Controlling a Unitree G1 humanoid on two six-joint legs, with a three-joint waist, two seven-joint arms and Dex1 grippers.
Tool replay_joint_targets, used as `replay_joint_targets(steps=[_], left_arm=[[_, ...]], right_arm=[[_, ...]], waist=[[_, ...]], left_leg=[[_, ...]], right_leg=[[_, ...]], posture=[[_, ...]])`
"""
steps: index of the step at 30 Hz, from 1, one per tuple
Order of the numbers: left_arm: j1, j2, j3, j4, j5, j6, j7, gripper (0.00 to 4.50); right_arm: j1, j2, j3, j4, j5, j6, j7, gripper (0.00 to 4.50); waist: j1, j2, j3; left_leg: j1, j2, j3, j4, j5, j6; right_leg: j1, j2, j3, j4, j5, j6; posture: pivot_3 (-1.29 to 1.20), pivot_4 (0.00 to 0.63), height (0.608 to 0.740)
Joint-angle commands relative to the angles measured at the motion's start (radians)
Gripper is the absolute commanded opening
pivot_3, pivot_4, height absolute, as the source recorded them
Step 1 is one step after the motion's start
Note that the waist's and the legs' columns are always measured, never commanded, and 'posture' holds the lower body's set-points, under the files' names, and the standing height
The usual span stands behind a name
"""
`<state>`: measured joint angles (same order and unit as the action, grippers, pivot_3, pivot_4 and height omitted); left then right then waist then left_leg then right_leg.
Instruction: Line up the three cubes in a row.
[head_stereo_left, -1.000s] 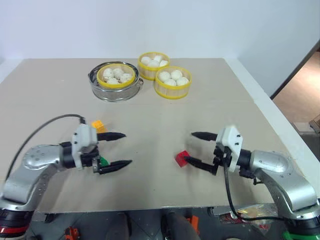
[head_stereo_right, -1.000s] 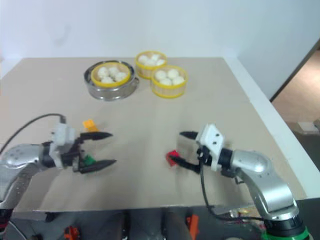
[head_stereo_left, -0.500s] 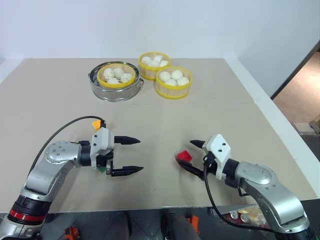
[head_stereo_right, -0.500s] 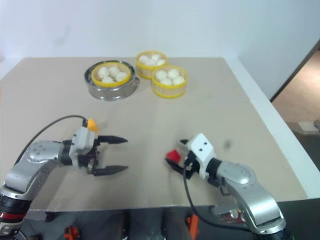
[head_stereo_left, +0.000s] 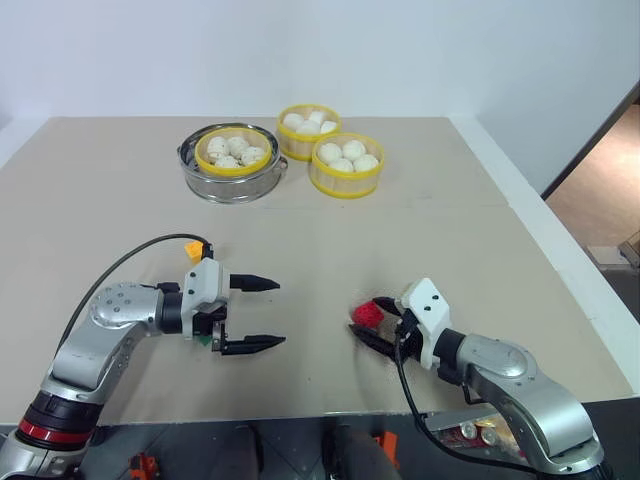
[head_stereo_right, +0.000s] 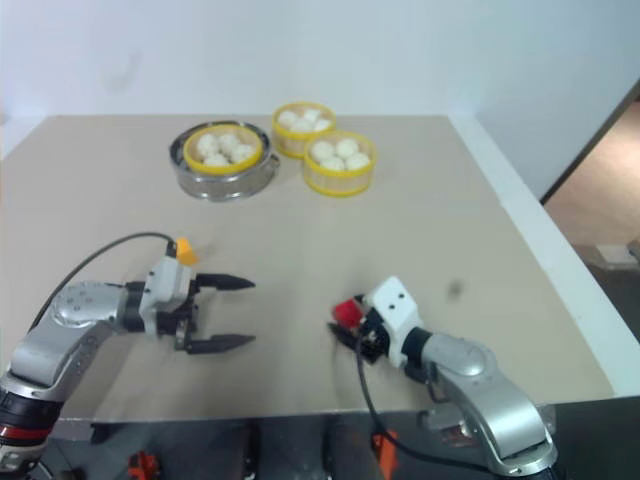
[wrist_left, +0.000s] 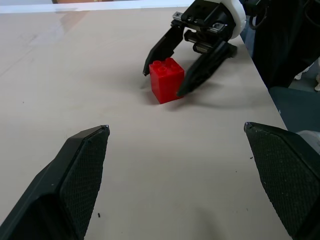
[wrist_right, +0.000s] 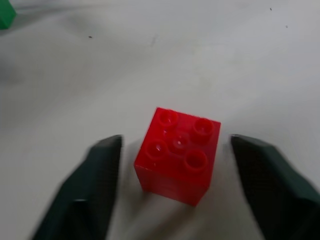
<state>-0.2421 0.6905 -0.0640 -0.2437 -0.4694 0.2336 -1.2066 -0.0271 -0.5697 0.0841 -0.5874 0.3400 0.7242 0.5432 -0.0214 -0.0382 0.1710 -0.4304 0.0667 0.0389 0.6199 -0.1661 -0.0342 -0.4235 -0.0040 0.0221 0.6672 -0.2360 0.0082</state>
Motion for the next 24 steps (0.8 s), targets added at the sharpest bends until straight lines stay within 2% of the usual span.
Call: replay_joint_targets(steps=[1,3,9,12,17,20,24], left_arm=[[0.002,0.003,0.001,0.004,0.016,-0.031,-0.006,4.5],[0.002,0.0,0.0,0.005,0.018,-0.034,-0.006,4.5],[0.008,-0.008,-0.003,0.006,0.024,-0.039,-0.001,4.5],[0.009,-0.014,0.008,0.008,0.017,-0.029,0.011,4.5],[-0.009,-0.014,0.028,0.026,0.003,-0.008,0.027,4.5],[-0.012,-0.009,0.039,0.035,0.0,0.012,0.043,4.5],[-0.013,-0.012,0.051,0.041,0.005,0.015,0.066,4.5]], right_arm=[[-0.015,0.006,-0.003,-0.016,0.006,0.005,-0.005,1.91],[-0.017,0.004,0.004,-0.018,0.003,0.01,-0.003,1.29],[-0.035,-0.009,0.004,-0.003,-0.004,0.004,0.014,1.23],[-0.097,-0.027,-0.001,0.038,0.012,-0.017,0.072,1.23],[-0.336,-0.094,0.057,0.252,0.001,-0.138,0.303,1.23],[-0.508,-0.105,0.134,0.484,-0.036,-0.268,0.495,1.23],[-0.637,-0.087,0.217,0.773,-0.109,-0.474,0.692,1.23]], waist=[[0.0,0.0,0.0],[0.0,0.0,0.0],[0.0,0.0,0.0],[0.0,0.0,0.0],[-0.002,0.0,0.0],[-0.003,0.0,0.001],[0.001,0.0,0.001]], left_leg=[[0.0,0.0,0.0,0.0,0.0,0.0],[0.0,0.0,0.0,0.0,0.0,0.0],[0.0,0.0,0.0,0.0,0.0,0.0],[0.0,0.0,0.0,0.0,0.0,0.0],[0.001,0.0,0.0,0.002,0.0,0.001],[0.001,0.0,0.0,0.002,0.001,0.002],[0.0,0.0,-0.001,0.001,0.001,0.002]], right_leg=[[0.0,0.0,0.0,0.0,0.0,0.0],[0.0,0.0,0.0,0.0,0.0,0.0],[0.0,0.0,0.0,0.0,0.0,0.0],[0.0,0.0,0.0,0.0,0.0,0.0],[0.0,0.001,0.0,0.0,0.002,0.0],[0.0,0.001,0.0,0.0,0.003,-0.001],[0.0,0.002,0.0,0.0,0.002,0.0]], posture=[[0.0,0.15,0.74],[0.0,0.15,0.74],[0.0,0.15,0.74],[0.0,0.15,0.74],[0.0,0.15,0.74],[0.0,0.15,0.74],[0.0,0.15,0.74]])
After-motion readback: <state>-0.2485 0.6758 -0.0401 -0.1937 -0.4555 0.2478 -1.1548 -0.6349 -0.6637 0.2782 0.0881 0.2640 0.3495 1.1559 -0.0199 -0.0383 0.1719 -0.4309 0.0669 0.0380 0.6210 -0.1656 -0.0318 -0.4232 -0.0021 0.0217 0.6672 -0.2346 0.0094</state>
